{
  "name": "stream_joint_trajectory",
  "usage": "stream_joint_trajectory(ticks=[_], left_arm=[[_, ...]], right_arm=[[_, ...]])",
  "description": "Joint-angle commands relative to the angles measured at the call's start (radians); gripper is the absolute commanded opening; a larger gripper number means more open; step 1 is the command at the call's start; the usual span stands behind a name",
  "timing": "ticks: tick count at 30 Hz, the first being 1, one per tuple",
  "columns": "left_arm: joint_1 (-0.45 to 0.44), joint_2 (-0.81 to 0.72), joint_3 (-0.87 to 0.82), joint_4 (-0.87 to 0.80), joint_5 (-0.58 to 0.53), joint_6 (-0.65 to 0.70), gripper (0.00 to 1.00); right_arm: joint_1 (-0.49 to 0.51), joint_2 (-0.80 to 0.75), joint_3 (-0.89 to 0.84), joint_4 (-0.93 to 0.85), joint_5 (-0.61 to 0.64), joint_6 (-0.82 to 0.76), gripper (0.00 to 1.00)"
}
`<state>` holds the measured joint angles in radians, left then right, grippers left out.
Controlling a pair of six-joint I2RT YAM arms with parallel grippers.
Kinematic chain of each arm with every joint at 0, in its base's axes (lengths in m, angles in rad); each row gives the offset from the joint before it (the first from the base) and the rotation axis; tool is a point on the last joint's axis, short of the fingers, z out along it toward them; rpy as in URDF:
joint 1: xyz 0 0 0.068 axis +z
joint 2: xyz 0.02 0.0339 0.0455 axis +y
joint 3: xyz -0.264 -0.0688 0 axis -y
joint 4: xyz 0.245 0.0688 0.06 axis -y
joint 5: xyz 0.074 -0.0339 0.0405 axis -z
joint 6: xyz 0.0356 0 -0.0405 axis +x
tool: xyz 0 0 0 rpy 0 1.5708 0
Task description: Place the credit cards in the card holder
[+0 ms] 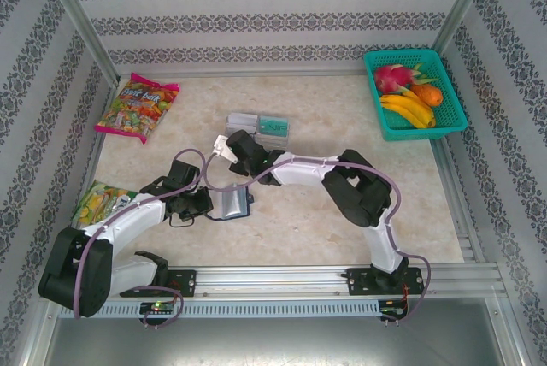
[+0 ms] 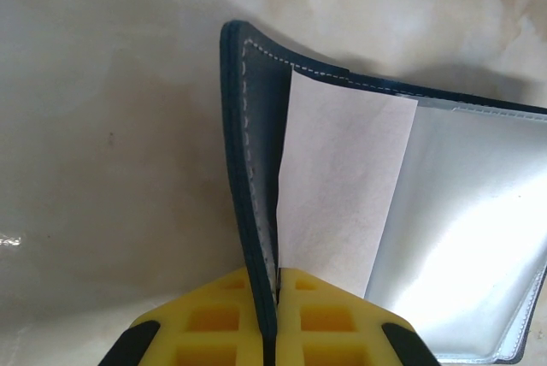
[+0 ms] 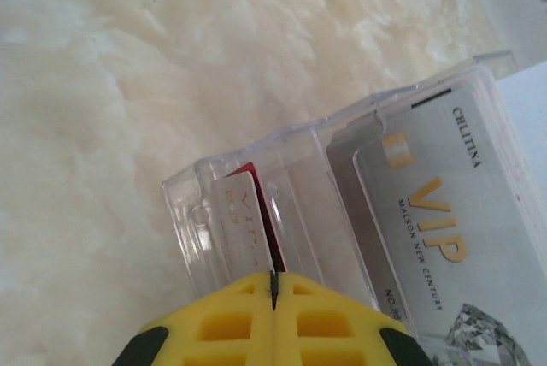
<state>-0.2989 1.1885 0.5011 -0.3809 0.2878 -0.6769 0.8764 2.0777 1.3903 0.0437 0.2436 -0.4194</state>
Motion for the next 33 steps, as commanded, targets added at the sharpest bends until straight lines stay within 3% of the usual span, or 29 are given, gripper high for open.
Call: stream_joint_trajectory(ticks=[1, 22, 33], left_arm=[[0.007, 0.014, -0.022, 0.010, 0.010, 0.005, 0.00], [0.006, 0.023, -0.030, 0.027, 0.019, 0.001, 0.00], [0.007, 0.025, -0.021, 0.022, 0.022, 0.004, 0.00]], right_arm=[[-0.032, -0.038, 0.039, -0.117, -0.107, 0.071, 0.00], [-0.083, -0.007, 0.202, -0.293, -0.243, 0.139, 0.00], [-0.127, -0.016, 0.227, -0.333, -0.380, 0.240, 0.00]])
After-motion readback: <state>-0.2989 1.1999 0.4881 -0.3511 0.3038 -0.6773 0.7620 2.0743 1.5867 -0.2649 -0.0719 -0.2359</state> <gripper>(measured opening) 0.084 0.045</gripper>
